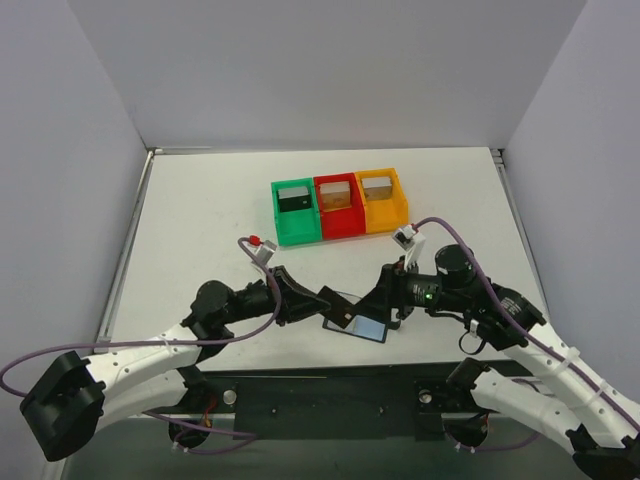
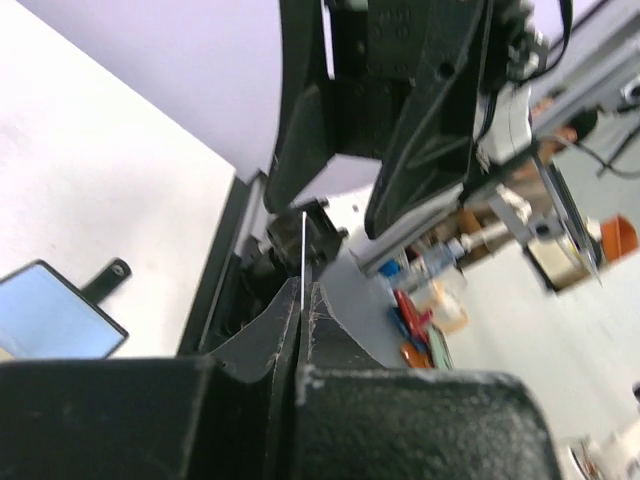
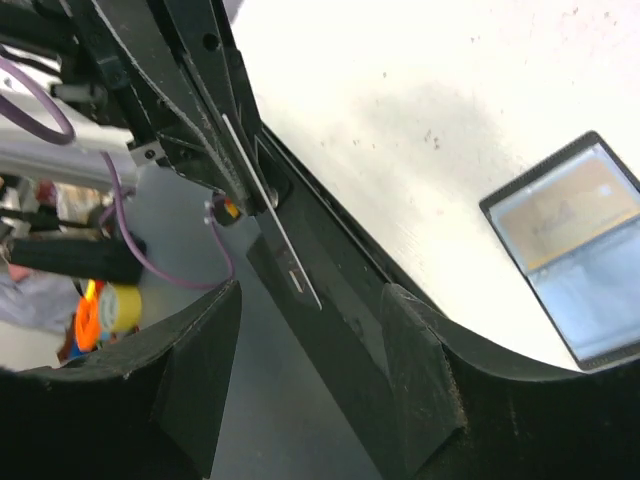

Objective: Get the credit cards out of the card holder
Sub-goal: Place the credit card in the storage box.

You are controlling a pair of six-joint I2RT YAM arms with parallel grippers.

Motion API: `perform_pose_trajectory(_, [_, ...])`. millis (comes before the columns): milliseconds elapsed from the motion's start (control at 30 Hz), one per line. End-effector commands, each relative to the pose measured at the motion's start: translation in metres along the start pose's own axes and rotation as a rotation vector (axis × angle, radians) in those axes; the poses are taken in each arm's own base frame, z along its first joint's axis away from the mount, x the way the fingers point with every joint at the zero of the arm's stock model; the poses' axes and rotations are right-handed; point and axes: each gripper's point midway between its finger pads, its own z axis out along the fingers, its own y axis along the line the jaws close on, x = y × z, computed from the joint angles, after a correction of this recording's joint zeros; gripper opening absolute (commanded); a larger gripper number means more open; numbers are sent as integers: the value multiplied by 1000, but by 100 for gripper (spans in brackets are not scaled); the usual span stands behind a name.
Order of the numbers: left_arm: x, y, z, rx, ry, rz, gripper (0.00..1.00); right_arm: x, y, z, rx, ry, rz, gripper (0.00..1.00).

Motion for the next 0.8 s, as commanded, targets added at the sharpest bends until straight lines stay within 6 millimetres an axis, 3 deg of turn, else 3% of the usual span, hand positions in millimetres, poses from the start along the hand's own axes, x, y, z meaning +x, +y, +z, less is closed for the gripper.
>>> perform_pose_trajectory(0, [-57, -13, -3, -2, -301, 55, 0, -34, 15, 7, -105, -197, 92, 54])
perform_pose_trajectory(267, [-65, -36, -5, 69, -437, 105, 0, -38, 19, 21, -174, -263, 121, 53])
perform_pose_trajectory(533, [-67, -39, -6, 92, -479, 80, 0, -47, 31, 17, -225, -296, 93, 32])
perform_pose_trajectory(767, [-72, -40, -10, 113, -524, 39, 0, -51, 40, 15, -285, -329, 94, 28])
